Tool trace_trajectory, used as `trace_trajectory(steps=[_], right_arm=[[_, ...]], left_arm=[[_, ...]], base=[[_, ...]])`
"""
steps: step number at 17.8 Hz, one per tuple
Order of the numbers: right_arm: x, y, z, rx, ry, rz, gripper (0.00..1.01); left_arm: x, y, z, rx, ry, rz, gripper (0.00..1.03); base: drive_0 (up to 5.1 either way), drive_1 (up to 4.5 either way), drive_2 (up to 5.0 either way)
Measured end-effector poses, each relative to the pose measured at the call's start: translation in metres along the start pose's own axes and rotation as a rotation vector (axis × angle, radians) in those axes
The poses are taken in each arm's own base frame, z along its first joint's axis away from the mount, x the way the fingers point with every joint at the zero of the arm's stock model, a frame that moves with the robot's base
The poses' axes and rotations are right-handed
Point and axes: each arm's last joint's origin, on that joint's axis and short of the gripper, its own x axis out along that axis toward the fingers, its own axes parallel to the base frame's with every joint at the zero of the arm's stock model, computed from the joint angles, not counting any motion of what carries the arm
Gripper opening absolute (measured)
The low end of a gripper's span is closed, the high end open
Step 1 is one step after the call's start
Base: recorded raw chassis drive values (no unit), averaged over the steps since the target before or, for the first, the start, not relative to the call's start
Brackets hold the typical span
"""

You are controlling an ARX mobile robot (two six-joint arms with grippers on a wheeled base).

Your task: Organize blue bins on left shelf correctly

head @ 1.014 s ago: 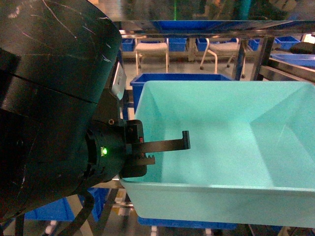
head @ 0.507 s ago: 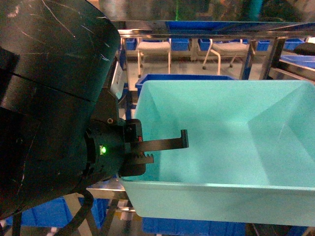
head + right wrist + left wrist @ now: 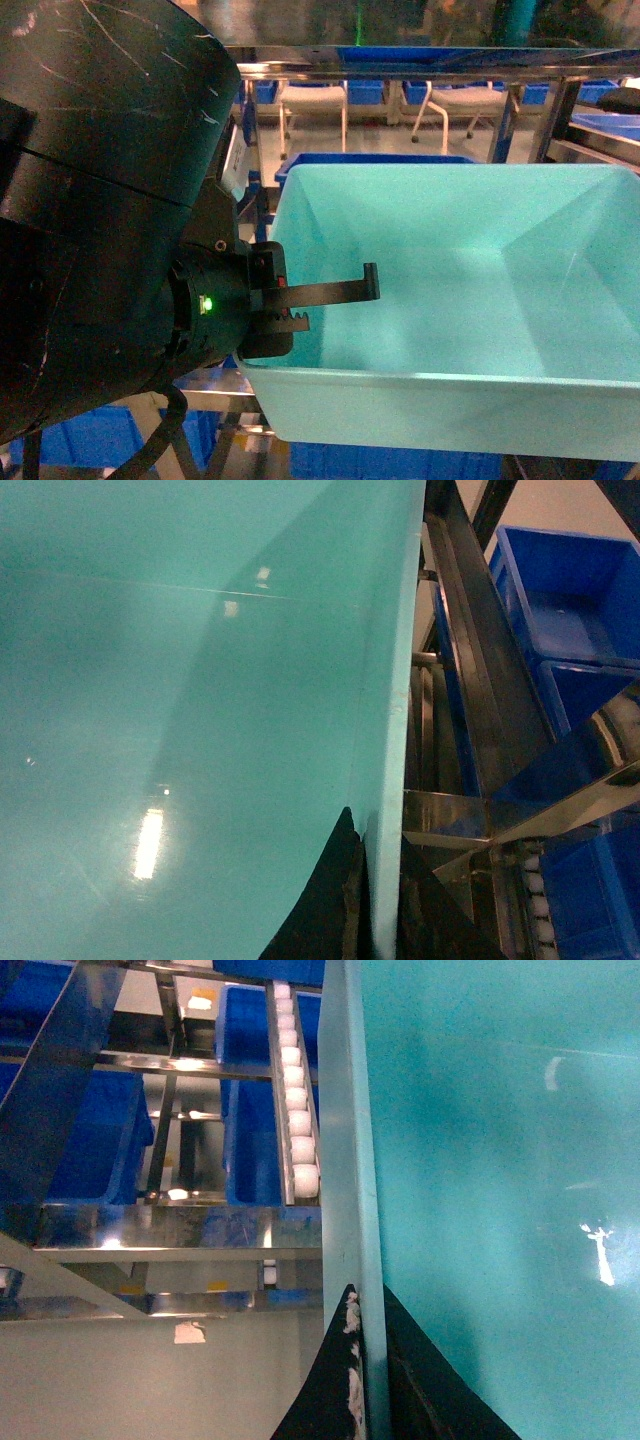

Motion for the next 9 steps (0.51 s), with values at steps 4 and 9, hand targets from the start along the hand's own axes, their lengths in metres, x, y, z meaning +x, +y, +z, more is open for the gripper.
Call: trace_trajectory(steps=[4, 9], right_arm=[[0.008, -0.001, -0.013, 0.027, 0.085, 0.004, 0.02], [0.014, -0.001, -0.018, 0.058, 0.133, 0.010, 0.02]], left_arm=[[0.011, 0.006, -0.005, -0.014, 0.080, -0.018, 0.02], [0.019, 0.009, -0.006, -0.031, 0.120, -0.001, 0.02]], base=[[0.0, 0.00, 0.0], [0.0, 0.00, 0.0]])
